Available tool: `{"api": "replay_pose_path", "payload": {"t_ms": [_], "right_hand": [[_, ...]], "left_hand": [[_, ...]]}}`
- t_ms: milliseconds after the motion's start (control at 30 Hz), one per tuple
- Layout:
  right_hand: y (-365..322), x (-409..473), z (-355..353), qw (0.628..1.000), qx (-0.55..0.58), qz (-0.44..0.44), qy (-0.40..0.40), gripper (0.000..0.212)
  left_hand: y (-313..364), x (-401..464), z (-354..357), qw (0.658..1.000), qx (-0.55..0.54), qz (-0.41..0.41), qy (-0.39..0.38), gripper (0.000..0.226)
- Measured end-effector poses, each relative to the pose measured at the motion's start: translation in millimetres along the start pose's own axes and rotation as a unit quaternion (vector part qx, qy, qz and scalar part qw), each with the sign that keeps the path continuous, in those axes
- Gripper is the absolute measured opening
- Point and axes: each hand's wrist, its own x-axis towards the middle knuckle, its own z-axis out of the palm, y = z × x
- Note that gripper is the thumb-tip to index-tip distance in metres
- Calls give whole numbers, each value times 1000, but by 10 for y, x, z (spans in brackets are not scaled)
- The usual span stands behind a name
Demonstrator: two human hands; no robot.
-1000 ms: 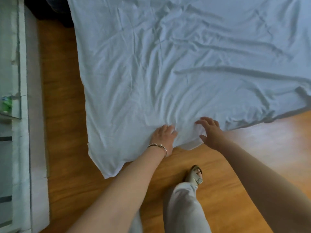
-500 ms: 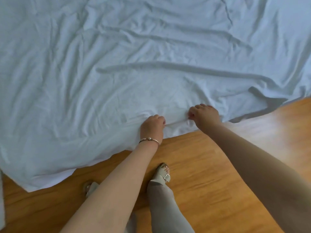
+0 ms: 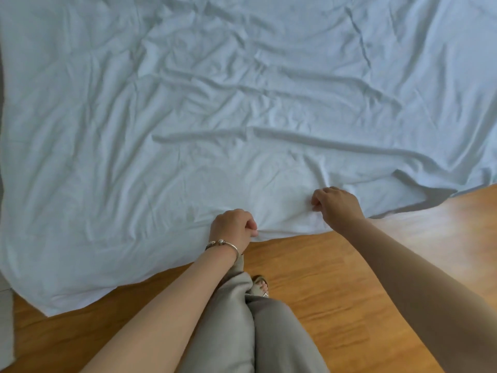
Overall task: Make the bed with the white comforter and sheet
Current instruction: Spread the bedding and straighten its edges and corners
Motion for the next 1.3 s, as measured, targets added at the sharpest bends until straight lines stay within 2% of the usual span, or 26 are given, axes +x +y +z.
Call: {"api": "replay_pose_path", "payload": {"t_ms": [67,200,467,533,633,767,900,1000,1100,1167,1300], "right_hand": [[41,34,-90,998,43,17,-48,6],[137,-56,-254,991,133,6,-29,11],[270,-160,-186,989,106,-92,-50,24],[264,-237,-108,986,80,-115,-89,19],[175,-392,76,979,43,-127,-154,14],[106,-386,226,978,22,-123,-168,17],[287,-279,193,973,17,-143,-180,23],[668,-311,136,990,99,-65,-79,30],[1225,-341,62,996,89,-9,-8,32],[1672,-357,-20,998,59,26,1,40],[2708,-425,-231,992,-35,120,2,75]], "left_hand": [[24,-23,-43,999,-28,-28,-3,6],[92,-107,-70,994,-67,-81,14,9],[170,-263,28,990,-53,-109,74,8],[154,-340,122,993,-6,-108,51,7],[109,-464,298,989,91,-117,-27,10],[103,-347,366,974,160,-131,-88,8],[248,-93,411,950,256,-93,-154,22],[492,76,517,972,204,-43,-110,21],[950,227,711,987,143,48,-60,25],[1316,372,912,985,123,113,-36,31],[2193,795,1481,964,158,216,-8,59]]}}
